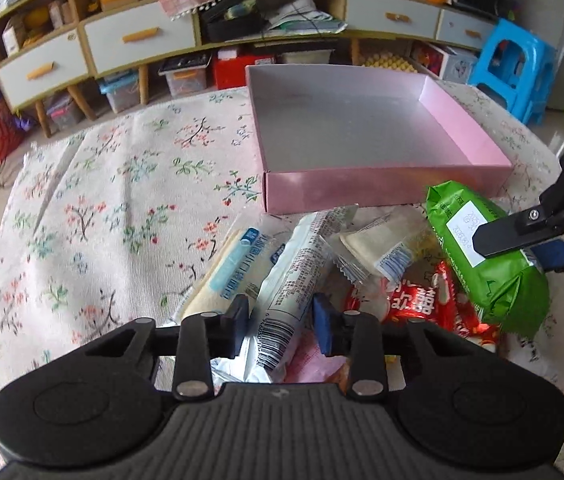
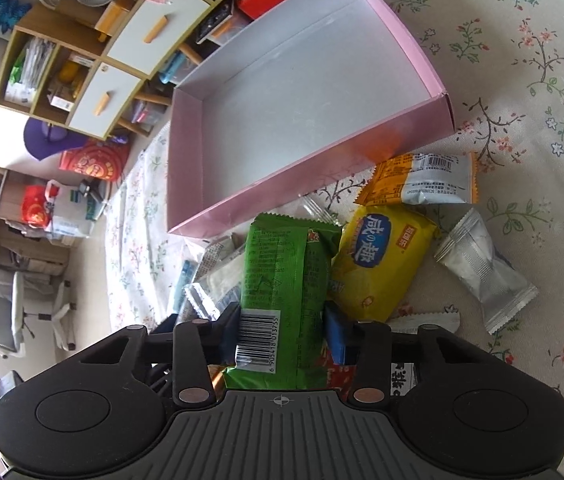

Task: Organize snacks
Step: 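Carry both snacks into the pink box and open both tools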

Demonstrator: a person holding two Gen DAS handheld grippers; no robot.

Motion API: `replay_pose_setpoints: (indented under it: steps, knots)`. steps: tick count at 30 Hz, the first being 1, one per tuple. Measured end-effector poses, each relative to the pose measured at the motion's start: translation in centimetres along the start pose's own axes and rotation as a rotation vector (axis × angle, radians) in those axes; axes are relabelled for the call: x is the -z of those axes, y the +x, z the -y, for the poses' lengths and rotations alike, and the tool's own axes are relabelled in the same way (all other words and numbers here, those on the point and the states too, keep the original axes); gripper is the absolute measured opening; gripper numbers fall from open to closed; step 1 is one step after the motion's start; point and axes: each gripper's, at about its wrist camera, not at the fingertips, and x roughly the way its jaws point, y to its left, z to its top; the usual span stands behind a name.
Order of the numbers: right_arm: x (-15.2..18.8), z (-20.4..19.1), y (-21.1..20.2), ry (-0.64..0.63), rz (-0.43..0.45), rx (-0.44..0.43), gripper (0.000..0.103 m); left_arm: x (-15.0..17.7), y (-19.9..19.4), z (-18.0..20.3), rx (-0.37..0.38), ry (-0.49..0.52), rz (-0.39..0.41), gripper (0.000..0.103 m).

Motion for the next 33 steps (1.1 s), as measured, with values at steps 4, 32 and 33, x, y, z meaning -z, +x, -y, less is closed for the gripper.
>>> replay_pose_setpoints:
  steps: [4, 32, 33]
  knots:
    - [0.2, 0.0, -0.9, -0.005, 0.007, -0.033, 0.042, -0.1, -0.9, -0.9, 0.027, -0.118, -0.007, 0.027]
    - [-6.9, 2.4, -3.5, -0.011, 0.221, -0.104, 0.042, -2.3, -5.0, -3.7, 0.159, -0.489, 0.207, 0.021]
    - [-7.3, 2.8, -3.3, -0.01, 0.224, -0.109, 0.042, -2.9, -4.6, -3.4, 0.163, -0.484, 0.219, 0.021]
